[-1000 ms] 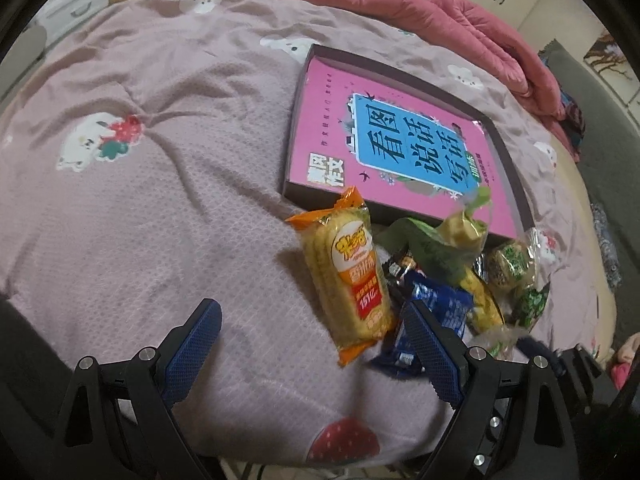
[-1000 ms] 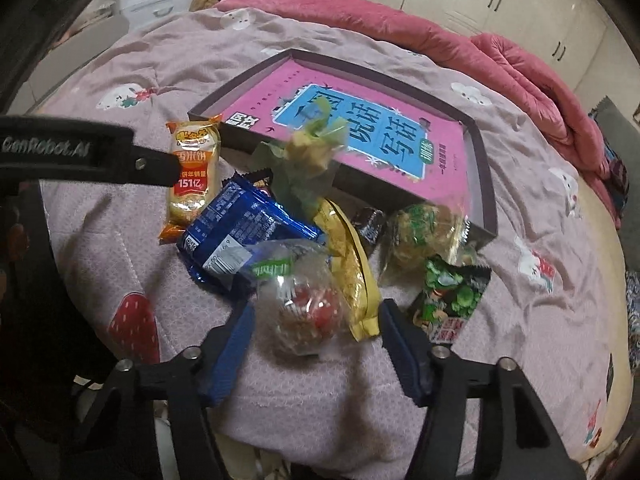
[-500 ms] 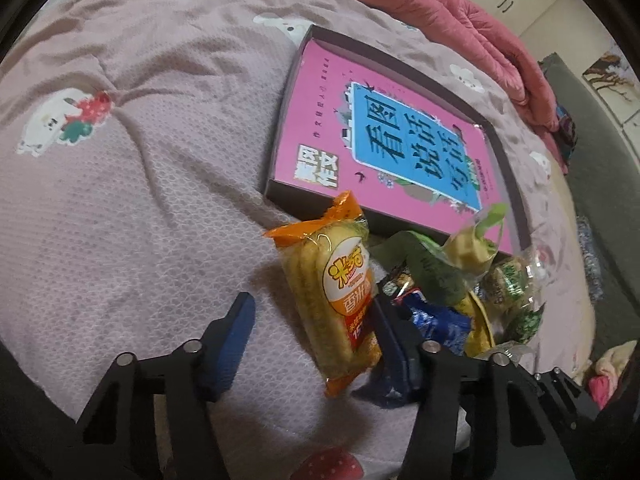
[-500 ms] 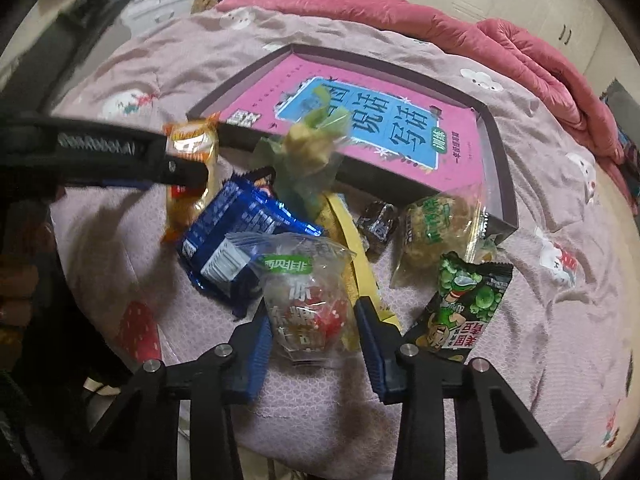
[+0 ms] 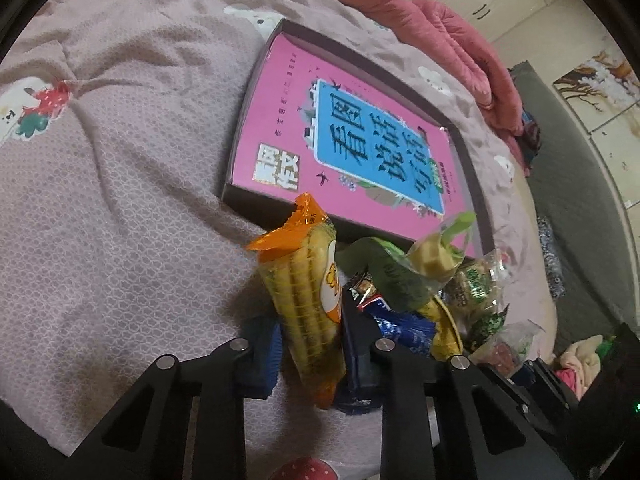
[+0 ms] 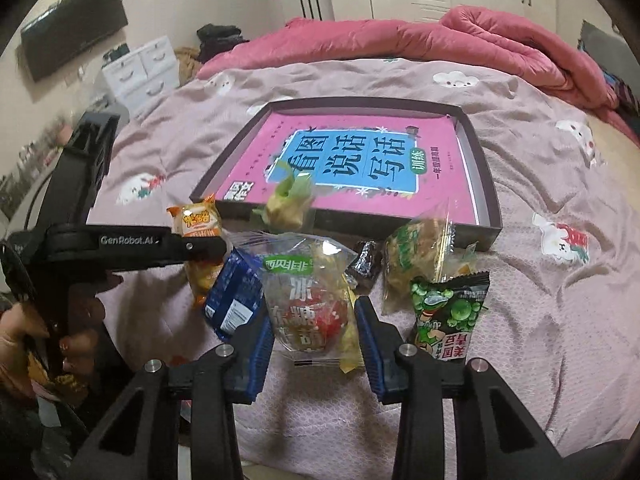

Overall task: Organize snacks
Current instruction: 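Grasp the orange-yellow rice cracker bag with the left tool while the right tool grasps the clear candy bag, then carry both bags into the tray and open both tools to release them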

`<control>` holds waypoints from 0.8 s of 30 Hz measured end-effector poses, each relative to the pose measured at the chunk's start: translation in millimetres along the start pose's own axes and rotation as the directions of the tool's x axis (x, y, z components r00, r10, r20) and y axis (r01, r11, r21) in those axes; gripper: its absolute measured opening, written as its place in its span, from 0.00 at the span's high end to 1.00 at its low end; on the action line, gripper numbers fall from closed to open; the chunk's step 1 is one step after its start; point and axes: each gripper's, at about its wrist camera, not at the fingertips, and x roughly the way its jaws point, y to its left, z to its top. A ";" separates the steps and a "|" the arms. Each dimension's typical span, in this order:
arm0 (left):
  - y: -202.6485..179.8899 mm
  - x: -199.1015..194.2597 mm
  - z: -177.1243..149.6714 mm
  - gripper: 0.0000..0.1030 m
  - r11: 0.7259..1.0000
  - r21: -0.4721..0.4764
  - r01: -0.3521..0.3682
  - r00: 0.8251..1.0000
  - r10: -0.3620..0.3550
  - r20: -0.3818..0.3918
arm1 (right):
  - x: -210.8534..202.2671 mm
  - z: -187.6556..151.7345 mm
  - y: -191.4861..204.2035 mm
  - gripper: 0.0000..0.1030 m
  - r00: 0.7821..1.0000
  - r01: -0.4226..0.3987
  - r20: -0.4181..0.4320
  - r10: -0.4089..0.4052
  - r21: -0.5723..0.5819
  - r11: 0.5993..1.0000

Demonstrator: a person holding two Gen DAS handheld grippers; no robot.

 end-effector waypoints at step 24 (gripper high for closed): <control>-16.9 -59.8 29.0 0.77 0.992 0.127 -0.027 0.976 -0.001 0.216 | -24.0 37.8 -46.4 0.61 0.980 0.023 0.196 -0.045 0.111 0.994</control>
